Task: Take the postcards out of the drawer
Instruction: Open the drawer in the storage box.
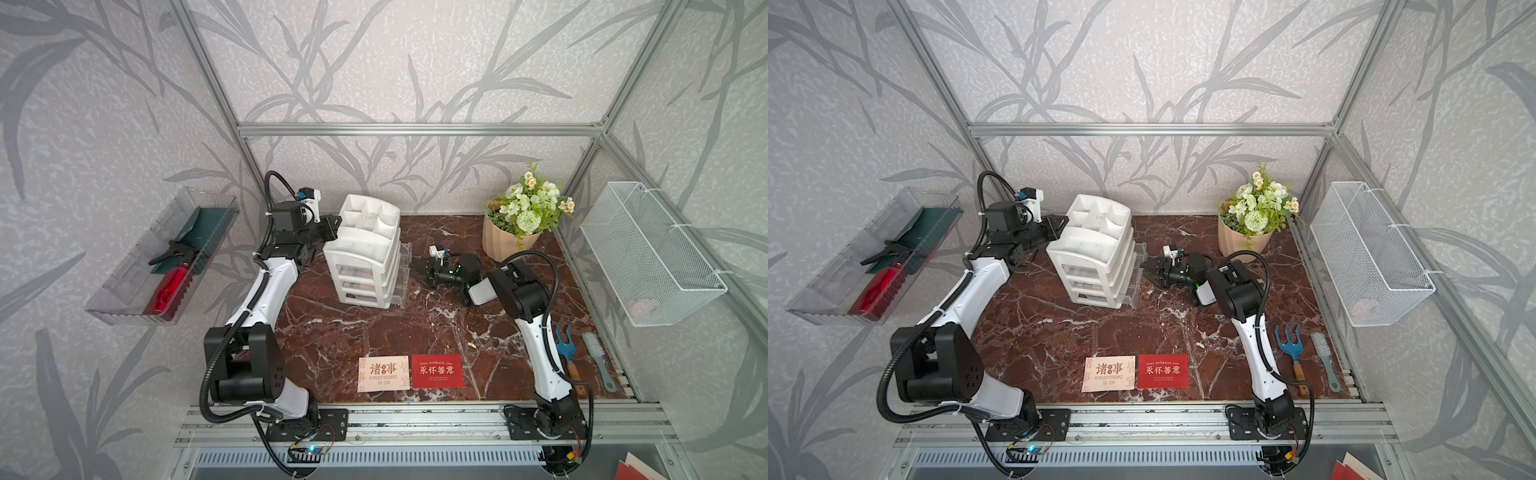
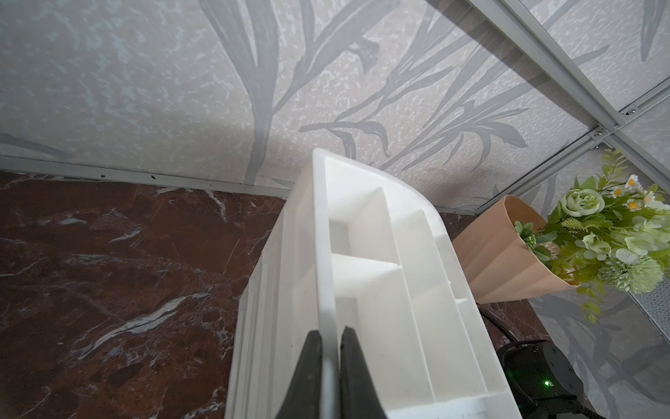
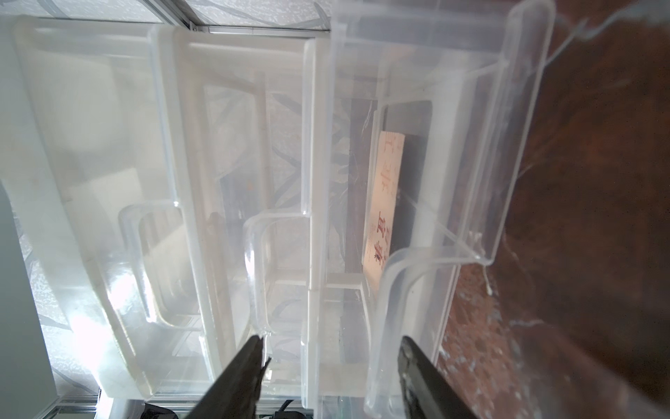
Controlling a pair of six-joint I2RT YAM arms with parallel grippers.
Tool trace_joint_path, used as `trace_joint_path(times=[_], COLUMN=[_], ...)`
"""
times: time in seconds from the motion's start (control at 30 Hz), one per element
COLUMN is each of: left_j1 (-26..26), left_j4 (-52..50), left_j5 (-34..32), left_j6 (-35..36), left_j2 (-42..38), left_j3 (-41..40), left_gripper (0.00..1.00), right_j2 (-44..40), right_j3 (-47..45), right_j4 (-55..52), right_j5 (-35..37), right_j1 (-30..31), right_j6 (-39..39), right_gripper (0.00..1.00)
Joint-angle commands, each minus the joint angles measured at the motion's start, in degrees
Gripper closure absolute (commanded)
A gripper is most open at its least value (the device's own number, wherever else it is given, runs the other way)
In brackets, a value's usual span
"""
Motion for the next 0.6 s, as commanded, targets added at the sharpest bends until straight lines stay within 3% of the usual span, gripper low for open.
trace_joint_path(times=[0.0, 0.33, 0.57], left_j1=[-1.1, -1.2, -1.8], left_j4=[-19.2, -18.9, -18.9], left_j5=[-5.5, -6.2, -12.1], left_j6=[7.4, 6.7, 4.6], left_j2=[9.5, 9.3, 5.5], left_j3=[-7.9, -7.9, -8.2], left_gripper=[1.00, 1.00, 1.00], right_j2=[-4.7, -4.9, -5.6], right_j3=[-0.9, -2.7, -3.4], right_j4=[4.7, 4.6, 4.6], right_j5=[-1.0, -1.7, -4.2], right_j1=[-1.4, -2.0, -2.0], right_j6=[-1.9, -3.1, -5.6], right_gripper=[0.41, 0.41, 0.43])
